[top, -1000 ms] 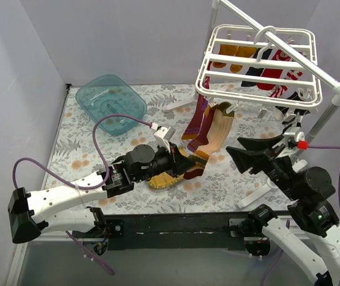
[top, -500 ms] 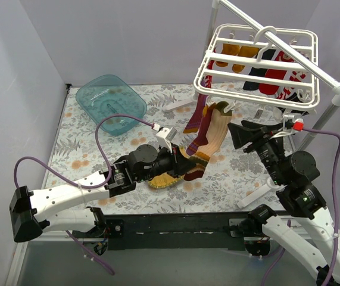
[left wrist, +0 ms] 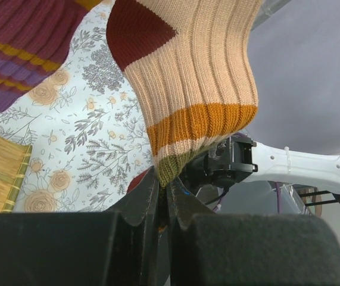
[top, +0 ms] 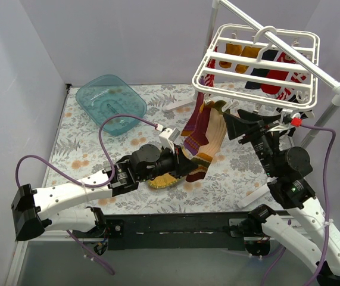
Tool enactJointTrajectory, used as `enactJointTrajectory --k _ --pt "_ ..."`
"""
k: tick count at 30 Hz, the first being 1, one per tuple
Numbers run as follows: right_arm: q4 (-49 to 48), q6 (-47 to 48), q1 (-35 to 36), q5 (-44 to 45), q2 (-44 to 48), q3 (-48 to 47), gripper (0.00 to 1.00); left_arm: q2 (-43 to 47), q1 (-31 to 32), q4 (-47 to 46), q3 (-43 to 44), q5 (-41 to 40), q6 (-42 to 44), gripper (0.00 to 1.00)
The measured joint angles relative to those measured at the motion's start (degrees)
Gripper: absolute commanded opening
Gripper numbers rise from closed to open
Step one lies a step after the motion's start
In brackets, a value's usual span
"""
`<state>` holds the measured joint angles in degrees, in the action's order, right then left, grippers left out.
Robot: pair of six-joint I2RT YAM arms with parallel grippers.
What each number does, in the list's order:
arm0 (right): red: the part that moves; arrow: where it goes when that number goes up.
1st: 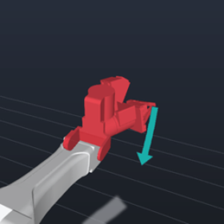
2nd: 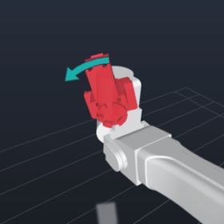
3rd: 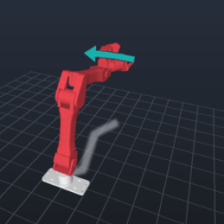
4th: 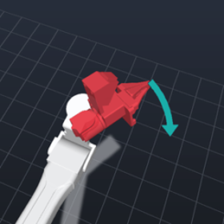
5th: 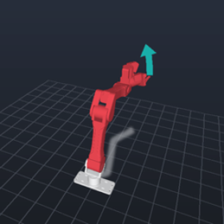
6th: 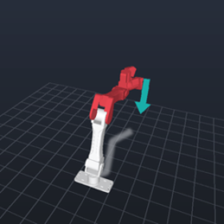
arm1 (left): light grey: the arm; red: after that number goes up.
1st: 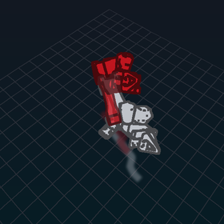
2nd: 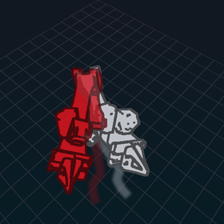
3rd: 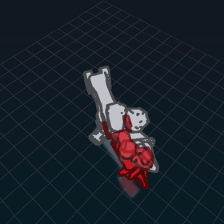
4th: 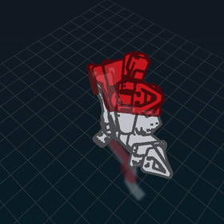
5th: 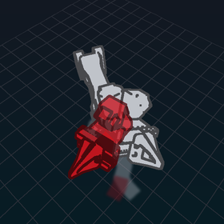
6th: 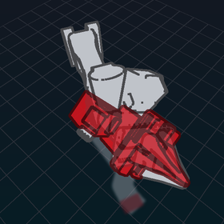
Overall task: Remove the socks clipped to the hanger
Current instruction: Remove the sock from the hanger.
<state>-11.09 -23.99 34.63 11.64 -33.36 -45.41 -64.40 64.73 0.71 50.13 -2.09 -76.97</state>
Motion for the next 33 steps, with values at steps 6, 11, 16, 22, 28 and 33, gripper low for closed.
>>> enactJointTrajectory --k 6,11,16,22,28,33 --pt "-3.7 0.0 0.0 -0.2 -2.0 0.0 0.75 -0.1 0.0 -1.3 0.0 0.9 0.0 0.0" --pt "-5.9 -0.1 0.0 -0.2 -3.4 0.0 0.75 -0.8 0.0 -2.1 0.0 1.2 -0.3 0.0" --pt "-7.7 -0.3 0.0 -0.1 -4.4 0.0 0.69 -1.1 0.2 -2.5 0.0 1.5 -0.6 0.0" --pt "-9.6 -1.6 0.0 0.5 -4.7 0.0 0.54 -2.0 0.5 -2.8 0.0 1.7 -0.9 0.0" --pt "-11.2 -2.8 0.0 1.7 -4.6 0.0 0.23 -2.7 0.7 -2.9 0.0 1.7 -1.1 0.0" --pt "-11.8 -3.7 0.1 2.2 -4.2 0.0 0.01 -2.7 0.8 -2.9 -0.1 1.7 -1.2 0.0"
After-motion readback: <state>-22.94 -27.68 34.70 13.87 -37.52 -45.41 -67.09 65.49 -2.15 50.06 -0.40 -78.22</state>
